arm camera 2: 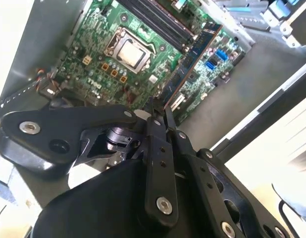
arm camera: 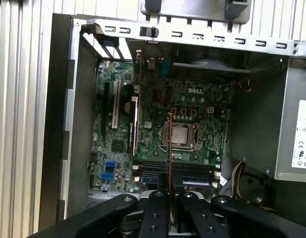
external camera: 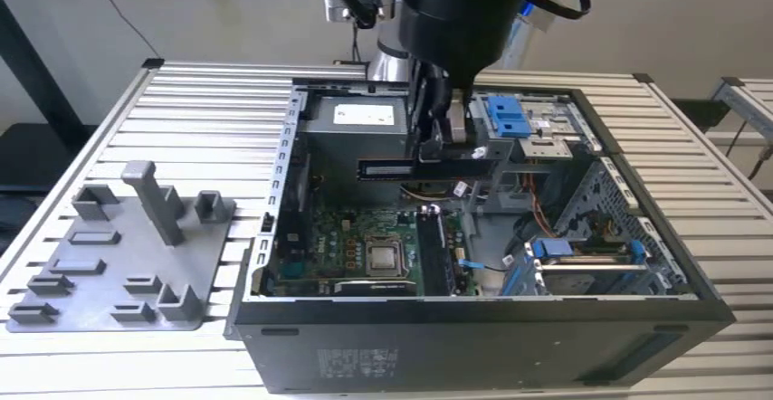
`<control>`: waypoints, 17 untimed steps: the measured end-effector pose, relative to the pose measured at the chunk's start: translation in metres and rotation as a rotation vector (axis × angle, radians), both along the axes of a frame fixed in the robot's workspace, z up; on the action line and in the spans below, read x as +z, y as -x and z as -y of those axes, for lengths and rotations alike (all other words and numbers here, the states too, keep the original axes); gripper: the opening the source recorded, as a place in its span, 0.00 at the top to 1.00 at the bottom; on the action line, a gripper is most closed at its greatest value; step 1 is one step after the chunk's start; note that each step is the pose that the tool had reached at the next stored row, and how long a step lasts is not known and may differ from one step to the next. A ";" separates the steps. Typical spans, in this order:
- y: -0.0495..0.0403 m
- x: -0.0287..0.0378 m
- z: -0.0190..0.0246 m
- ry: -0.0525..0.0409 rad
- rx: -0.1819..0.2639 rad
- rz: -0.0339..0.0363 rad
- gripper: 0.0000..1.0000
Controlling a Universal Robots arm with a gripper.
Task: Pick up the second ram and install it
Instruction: 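Pick up the second ram and move it above second insertion slot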
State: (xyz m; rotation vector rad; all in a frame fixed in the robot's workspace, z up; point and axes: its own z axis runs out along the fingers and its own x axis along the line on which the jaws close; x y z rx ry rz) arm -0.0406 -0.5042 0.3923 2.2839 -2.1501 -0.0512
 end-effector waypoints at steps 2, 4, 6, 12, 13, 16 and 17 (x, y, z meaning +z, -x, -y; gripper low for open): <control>-0.0066 0.0000 0.0001 0.0000 0.001 -0.0002 0.86; -0.0125 0.0000 0.0002 -0.0001 0.002 -0.0004 0.86; -0.0175 0.0000 0.0004 0.0000 0.003 -0.0008 0.86; -0.0310 0.0000 0.0009 0.0000 0.003 -0.0022 0.86; -0.0333 0.0000 0.0010 0.0001 0.003 -0.0024 0.86; -0.0384 0.0000 0.0011 0.0000 0.003 -0.0028 0.86; -0.0393 0.0000 0.0011 -0.0001 0.003 -0.0028 0.86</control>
